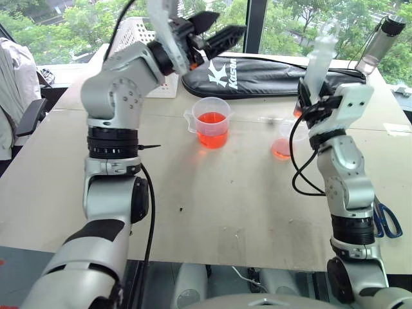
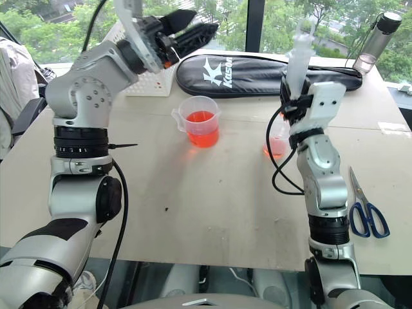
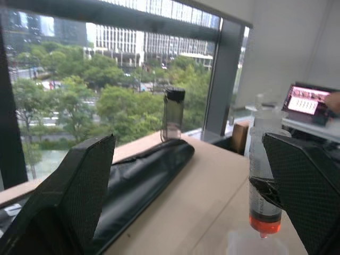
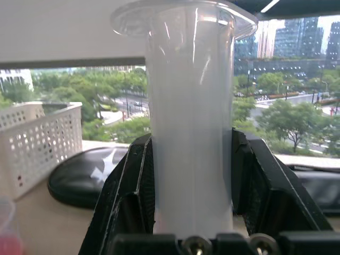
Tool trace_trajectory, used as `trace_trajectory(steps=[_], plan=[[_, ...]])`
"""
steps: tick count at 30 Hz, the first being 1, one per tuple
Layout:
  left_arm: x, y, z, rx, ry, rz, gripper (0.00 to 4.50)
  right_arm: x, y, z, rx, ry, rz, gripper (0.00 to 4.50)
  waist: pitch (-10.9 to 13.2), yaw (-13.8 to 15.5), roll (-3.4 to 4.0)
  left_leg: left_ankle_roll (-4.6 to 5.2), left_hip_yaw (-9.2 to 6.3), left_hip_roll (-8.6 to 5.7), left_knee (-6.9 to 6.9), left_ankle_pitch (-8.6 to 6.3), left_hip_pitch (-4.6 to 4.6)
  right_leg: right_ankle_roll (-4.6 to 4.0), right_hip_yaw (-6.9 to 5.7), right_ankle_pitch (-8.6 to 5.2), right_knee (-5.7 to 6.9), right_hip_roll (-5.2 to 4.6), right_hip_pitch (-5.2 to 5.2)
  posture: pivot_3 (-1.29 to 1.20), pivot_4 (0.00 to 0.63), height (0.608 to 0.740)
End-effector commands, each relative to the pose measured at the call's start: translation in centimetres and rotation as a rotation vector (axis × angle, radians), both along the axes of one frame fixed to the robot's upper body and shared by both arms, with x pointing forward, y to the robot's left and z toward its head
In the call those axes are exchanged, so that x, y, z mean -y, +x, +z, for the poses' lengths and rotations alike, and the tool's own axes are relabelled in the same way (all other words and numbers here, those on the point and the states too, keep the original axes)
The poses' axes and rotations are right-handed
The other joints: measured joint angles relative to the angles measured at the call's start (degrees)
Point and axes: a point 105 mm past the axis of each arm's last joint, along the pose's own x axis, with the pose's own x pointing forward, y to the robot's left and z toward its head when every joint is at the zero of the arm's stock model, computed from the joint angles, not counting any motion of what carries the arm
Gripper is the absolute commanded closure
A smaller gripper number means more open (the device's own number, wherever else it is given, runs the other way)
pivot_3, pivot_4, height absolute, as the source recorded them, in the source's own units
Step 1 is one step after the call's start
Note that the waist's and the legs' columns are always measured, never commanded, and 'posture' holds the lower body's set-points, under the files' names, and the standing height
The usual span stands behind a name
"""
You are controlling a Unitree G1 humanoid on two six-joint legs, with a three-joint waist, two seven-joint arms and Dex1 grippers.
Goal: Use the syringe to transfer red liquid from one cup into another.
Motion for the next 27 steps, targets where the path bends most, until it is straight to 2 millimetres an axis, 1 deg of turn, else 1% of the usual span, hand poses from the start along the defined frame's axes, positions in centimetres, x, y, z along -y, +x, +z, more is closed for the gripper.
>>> trace_trajectory(steps=[1,3,5,9,12,18,27], plan=[[2.1,-0.8,1.3,0.099,0.071,-0.048,0.0,-0.4,-1.4,1.3,0.1,-0.01,-0.012,3.05,0.0,0.1,0.0,0.0,-0.01,0.0,0.0,0.0,0.0,0.0,0.0,0.0,0.01,0.01,0.0,0.0,0.15,0.724],[3.5,-0.7,0.6,0.109,0.128,-0.062,0.0,-0.5,-1.4,0.6,0.094,-0.007,-0.021,3.05,0.0,0.1,0.0,0.0,-0.02,0.0,0.01,0.0,0.0,0.0,0.0,0.0,0.0,0.01,0.0,0.0,0.15,0.724],[4.6,-0.6,0.3,0.11,0.149,-0.079,0.0,-0.6,-1.4,0.4,0.096,-0.011,-0.026,3.05,0.0,0.2,0.0,0.0,-0.02,-0.01,0.02,0.0,-0.01,0.01,0.0,-0.01,-0.01,0.01,0.01,0.0,0.15,0.724],[6.7,-0.5,0.7,0.138,0.154,-0.109,0.0,-0.8,-1.1,0.2,0.103,-0.009,-0.034,3.05,0.0,0.2,-0.01,0.0,-0.02,-0.03,0.05,0.0,-0.03,0.01,0.0,-0.01,-0.03,0.01,0.01,0.0,0.15,0.724],[8.2,-0.1,1.3,0.151,0.148,-0.109,0.0,-0.9,-1.0,0.2,0.111,0.0,-0.039,3.05,0.0,0.2,-0.02,0.01,-0.03,-0.03,0.05,0.0,-0.04,0.01,0.0,-0.01,-0.04,0.01,0.01,0.0,0.15,0.724],[9.8,0.3,2.1,0.177,0.137,-0.119,0.0,-1.1,-0.9,0.0,0.117,0.009,-0.043,3.05,0.0,0.1,-0.01,0.01,-0.05,-0.03,0.02,-0.01,-0.04,0.01,0.0,-0.02,-0.08,0.04,0.01,0.0,0.15,0.724],[11.6,0.8,1.3,0.207,0.194,-0.12,0.0,-1.5,-1.0,-0.1,0.13,-0.01,-0.033,3.05,0.0,0.2,-0.02,0.01,-0.05,-0.03,0.02,-0.01,-0.05,0.02,0.0,-0.02,-0.1,0.04,0.01,0.0,0.15,0.724]])
